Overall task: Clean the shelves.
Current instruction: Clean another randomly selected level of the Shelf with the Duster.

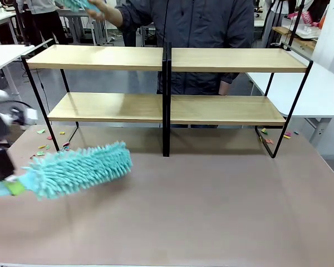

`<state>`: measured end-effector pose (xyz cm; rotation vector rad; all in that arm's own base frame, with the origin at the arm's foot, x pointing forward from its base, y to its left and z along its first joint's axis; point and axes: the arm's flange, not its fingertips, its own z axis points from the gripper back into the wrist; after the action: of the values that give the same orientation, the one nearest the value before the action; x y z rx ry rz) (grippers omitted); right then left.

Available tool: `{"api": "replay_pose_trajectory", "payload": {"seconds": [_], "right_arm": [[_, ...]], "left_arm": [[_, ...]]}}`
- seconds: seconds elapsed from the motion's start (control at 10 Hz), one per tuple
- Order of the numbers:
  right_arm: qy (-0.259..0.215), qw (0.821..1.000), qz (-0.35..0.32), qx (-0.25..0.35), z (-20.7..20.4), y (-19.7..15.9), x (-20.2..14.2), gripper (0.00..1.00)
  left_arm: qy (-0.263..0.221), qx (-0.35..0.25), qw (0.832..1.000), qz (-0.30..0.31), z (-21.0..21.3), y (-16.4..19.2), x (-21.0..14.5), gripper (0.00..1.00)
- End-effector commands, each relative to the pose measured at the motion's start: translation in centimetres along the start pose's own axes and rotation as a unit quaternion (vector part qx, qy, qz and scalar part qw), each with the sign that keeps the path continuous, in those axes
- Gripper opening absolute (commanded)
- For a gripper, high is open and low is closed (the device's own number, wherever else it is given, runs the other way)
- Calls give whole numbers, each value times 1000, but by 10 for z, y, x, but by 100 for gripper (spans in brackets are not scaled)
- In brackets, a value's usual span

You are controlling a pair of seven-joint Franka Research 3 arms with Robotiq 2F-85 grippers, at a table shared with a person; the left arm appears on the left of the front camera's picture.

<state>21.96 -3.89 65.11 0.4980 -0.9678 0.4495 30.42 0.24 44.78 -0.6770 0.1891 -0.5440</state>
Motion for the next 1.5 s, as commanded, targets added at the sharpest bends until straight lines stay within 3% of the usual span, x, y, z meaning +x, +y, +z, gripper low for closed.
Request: {"api": "replay_pose_trajectory", "payload": {"seconds": [0.0, 0.4, 0.8, 0.9, 1.0, 1.4], "right_arm": [[-3, 1000, 2, 7, 0, 0, 0, 100], [-3, 1000, 2, 7, 0, 0, 0, 100], [-3, 1000, 2, 7, 0, 0, 0, 100], [-3, 1000, 2, 7, 0, 0, 0, 100], [-3, 1000, 2, 7, 0, 0, 0, 100], [-3, 1000, 2, 7, 0, 0, 0, 100]], "left_arm": [[-78, -68, 993, -62, 38, 2, -48, 13], [-228, -94, 967, -71, 72, 5, -128, 13], [-278, -129, 949, -74, 88, 21, -148, 13], [-293, -150, 943, -49, 94, 27, -151, 13], [-262, -106, 958, -53, 84, 15, -144, 13], [-262, -106, 958, -53, 84, 15, -144, 13]]}}
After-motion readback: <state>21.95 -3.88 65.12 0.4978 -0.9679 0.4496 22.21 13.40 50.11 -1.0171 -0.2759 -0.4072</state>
